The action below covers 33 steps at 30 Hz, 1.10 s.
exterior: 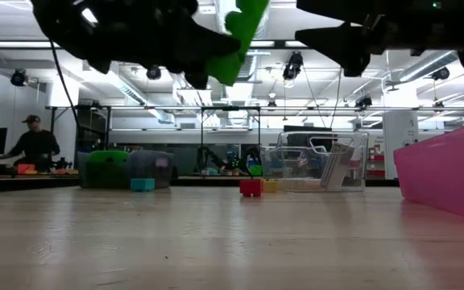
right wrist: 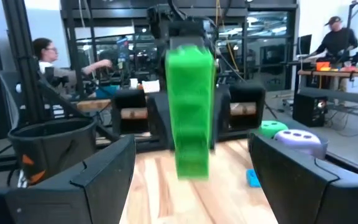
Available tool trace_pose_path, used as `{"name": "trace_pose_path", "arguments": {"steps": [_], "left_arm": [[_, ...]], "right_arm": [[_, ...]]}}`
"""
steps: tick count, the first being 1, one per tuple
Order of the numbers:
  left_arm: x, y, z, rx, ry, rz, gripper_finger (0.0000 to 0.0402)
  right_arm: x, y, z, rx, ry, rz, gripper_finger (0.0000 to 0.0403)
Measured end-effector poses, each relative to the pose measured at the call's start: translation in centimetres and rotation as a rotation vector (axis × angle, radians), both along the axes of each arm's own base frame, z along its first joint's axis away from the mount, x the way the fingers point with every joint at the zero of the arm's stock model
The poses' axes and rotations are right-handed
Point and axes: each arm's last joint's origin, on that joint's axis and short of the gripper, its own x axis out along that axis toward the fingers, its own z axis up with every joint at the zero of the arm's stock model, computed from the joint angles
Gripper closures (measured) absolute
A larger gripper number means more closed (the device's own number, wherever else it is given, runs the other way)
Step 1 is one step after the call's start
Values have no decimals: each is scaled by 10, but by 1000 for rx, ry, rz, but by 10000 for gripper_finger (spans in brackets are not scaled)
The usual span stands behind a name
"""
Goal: Pick & Place Toys
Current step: Put the green game piece into the pink bin
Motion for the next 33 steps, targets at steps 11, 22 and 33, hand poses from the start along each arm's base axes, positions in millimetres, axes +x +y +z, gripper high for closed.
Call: {"name": "trace_pose_path", "arguments": {"steps": [11,22,33], "left_arm": [[43,-9,-25,-66,-4,-21,272],[60,-22,-29,-67,6,-61,272],[56,-22,-37,-42,49,-56,272]], "right_arm": [[6,-2,1,-4,11,-17,91],[19,1,-10,-14,52,-33,104],[28,7,-19,-57,83,-28,274]]}}
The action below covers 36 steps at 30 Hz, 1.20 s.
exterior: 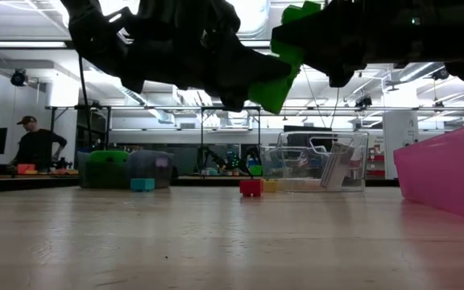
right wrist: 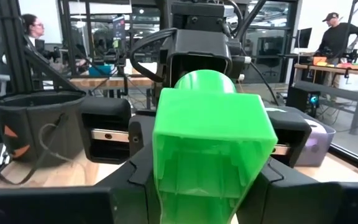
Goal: Pick & Place Toys
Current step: Put the green game piece into the pink bin
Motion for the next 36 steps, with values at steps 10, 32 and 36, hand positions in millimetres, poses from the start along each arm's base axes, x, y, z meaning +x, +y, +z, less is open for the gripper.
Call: {"name": "trace_pose_path", "arguments": {"steps": [10,32,36], "left_arm": [[-23,0,25,96,17,-46,97],[-125,15,22,135,-14,147,61],[-124,15,22,136,-14,152,61]], "right_arm": [[-4,7,1,-37,5,15,274],[-36,27,63,31,576,53,274],[-54,40,97,71,773,38,274]]}}
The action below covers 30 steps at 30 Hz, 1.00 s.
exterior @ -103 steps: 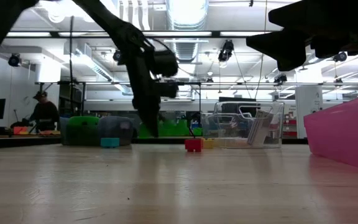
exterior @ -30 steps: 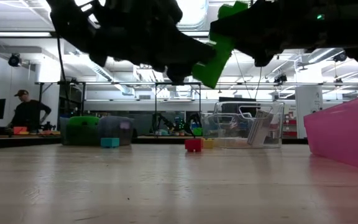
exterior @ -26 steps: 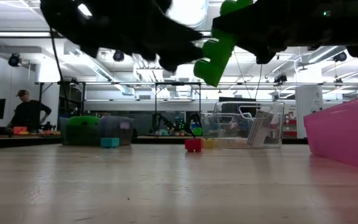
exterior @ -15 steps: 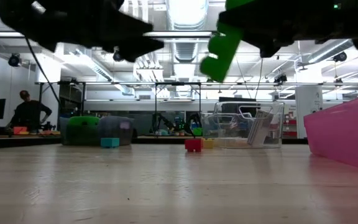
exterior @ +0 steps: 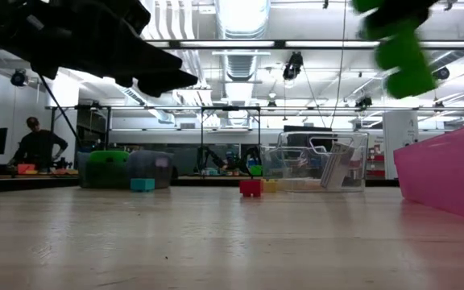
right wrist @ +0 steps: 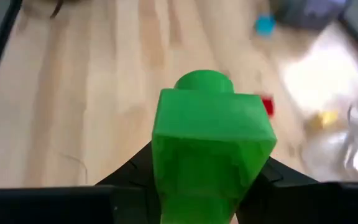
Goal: Pick & Place Toys
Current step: Put the green game piece into the pink bin
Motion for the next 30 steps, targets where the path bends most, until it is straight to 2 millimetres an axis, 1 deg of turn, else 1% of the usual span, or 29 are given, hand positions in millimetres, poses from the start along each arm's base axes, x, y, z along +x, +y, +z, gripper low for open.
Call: {"name": "trace_pose_path", "arguments": {"steps": [2,4,7,11,14,19,23,26,27,30], "left_arm": [[0,0,0,0,1,4,61],[0,0,0,-2,4,4,61],[0,0,0,-10,4,6,61],[0,0,0,-10,4,6,61],[0,0,0,-10,5,7,61],[0,0,0,-11,5,7,61],[0,0,0,-11,5,7,61],[0,0,0,-11,4,7,61],[0,0,0,-11,5,7,61],[0,0,0,-11,4,7,61]], "right_arm": [[-8,4,9,16,93,-25,274],[-12,8,11,27,170,-66,274],[-15,14,0,19,272,-122,274],[-12,26,-24,-6,352,-148,274],[-11,36,-38,-27,384,-156,274],[-13,49,-55,-23,407,-197,274],[-16,58,-62,-21,403,-215,274],[-15,62,-61,-26,367,-224,272],[-14,62,-60,-23,355,-230,259],[-11,63,-55,-11,329,-241,184]]}}
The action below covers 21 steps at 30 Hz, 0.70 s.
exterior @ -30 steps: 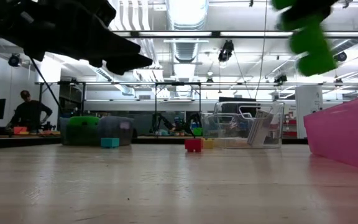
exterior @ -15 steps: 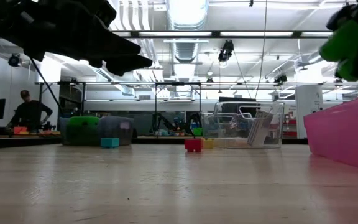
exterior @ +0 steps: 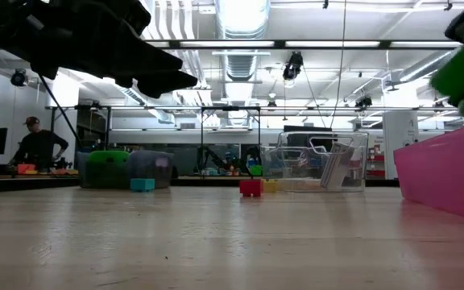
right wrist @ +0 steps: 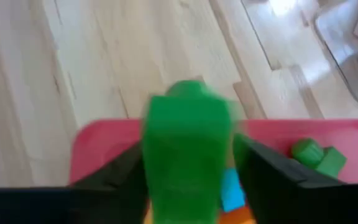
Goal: Pick & Place Toys
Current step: Put the green game piece into the pink bin, then put the red game piece into the pink bin
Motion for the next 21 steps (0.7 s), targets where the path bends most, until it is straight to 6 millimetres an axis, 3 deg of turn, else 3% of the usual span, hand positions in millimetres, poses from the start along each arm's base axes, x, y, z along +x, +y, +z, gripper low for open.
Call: {"name": "trace_pose_path", "arguments": {"steps": [4,7,15,21], "left_arm": [[0,0,0,2,0,7,61],[0,0,0,2,0,9,61],[0,0,0,3,-1,10,61],[0,0,0,3,0,10,61]], "right_arm": [[4,-2,13,15,-49,-9,96],[5,-3,19,-11,-95,-3,64],[23,2,32,-228,-354,89,52],[49,9,42,-287,-485,179,52]]}}
